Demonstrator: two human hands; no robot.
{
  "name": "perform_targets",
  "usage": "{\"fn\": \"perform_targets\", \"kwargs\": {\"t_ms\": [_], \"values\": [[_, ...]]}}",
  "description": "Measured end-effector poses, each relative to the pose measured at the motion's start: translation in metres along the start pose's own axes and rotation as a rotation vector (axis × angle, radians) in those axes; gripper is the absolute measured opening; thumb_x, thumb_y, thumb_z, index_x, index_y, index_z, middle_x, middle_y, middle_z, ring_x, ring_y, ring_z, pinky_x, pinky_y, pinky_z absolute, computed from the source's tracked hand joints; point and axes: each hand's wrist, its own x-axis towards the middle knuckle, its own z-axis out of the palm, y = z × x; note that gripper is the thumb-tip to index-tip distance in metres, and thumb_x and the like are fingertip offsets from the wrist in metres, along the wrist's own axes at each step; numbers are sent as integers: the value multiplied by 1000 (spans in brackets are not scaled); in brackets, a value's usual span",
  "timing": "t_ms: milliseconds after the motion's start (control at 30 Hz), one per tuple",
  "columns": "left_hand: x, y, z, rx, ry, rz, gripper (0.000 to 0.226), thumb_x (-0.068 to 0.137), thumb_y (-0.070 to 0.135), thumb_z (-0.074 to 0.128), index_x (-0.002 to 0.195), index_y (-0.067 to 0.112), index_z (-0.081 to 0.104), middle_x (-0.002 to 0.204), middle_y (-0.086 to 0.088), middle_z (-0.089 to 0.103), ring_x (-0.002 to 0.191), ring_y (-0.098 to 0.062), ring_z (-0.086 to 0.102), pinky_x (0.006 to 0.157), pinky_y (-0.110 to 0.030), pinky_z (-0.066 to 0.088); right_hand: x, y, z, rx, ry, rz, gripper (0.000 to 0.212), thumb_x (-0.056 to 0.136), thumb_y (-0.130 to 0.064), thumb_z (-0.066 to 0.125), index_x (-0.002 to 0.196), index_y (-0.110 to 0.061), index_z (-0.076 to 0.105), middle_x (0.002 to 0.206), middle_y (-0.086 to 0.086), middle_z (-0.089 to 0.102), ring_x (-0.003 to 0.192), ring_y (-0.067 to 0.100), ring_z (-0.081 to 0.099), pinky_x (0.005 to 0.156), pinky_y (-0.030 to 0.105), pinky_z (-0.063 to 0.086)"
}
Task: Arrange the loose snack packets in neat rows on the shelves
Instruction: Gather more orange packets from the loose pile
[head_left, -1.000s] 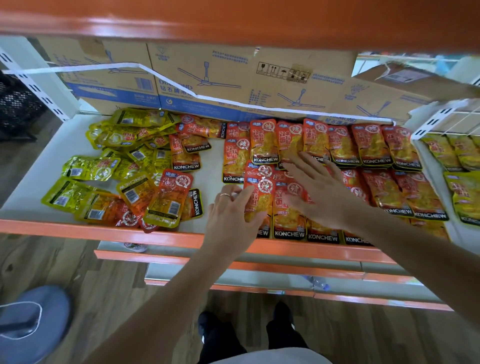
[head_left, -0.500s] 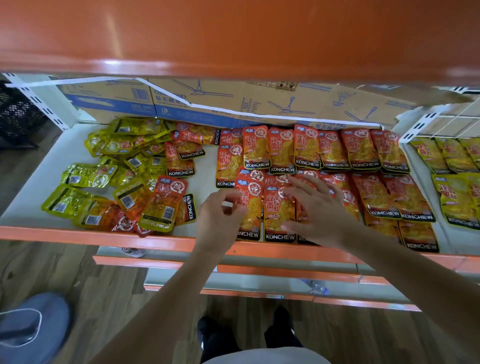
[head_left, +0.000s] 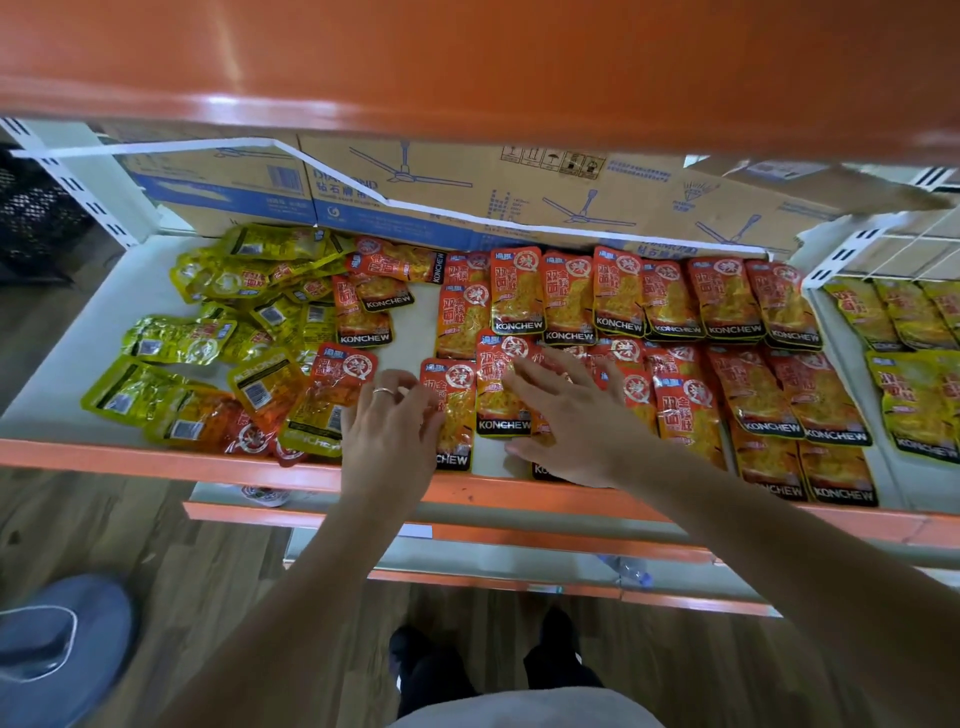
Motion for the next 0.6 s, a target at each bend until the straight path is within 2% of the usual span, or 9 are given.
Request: {"fn": "perform_targets", "kwargs": {"t_ms": [67,167,267,333,400,500,600], "values": [[0,-1,2,3,27,50,11,88,16,74,98,14,71,111,-6,62,102,-32,61,83,-45,39,-3,-1,1,-5,31,-4,71,95,-66,41,156,-38,18,164,-13,10,151,18,-3,117,62,-3],[4,-5,4,-9,-19,72,10,91,15,70,101,16,70,111,-4,63,100,-30,62,84,-44,42,-10,-3,3,5,30,-16,64,95,-65,39,153,-41,24,162,-15,16,150,17,1,117,58,-2],[4,-3,3,26,-3,134,13,90,17,69,103,16,71,112,-4,64,98,-31,64,83,-44,45,-19,-4,8,64,108,-18,60,96,-62,23,151,-38,29,158,-13,26,146,17,12,114,53,8],[3,4,0,35,17,205,27,89,29,64,112,16,69,121,-5,65,106,-30,64,87,-44,48,-19,-2,8,126,204,13,66,92,-58,13,151,-35,32,154,-11,34,142,18,19,112,51,14],[2,13,0,58,-54,311,42,90,42,55,125,22,65,136,-3,60,122,-27,57,97,-45,47,-15,3,4,149,219,62,69,90,-58,12,151,-33,34,155,-9,33,143,18,19,112,51,14],[0,17,7,74,-187,425,50,93,51,42,134,28,59,146,3,54,137,-22,47,110,-45,38,-9,7,3,123,160,80,66,91,-54,22,152,-33,33,160,-10,26,148,16,14,115,53,11],[-3,11,10,26,-206,419,50,94,49,41,134,29,60,143,5,57,138,-19,47,112,-42,36,2,10,-3,93,156,59,60,95,-52,28,152,-32,33,163,-9,21,150,16,10,117,56,9]]}}
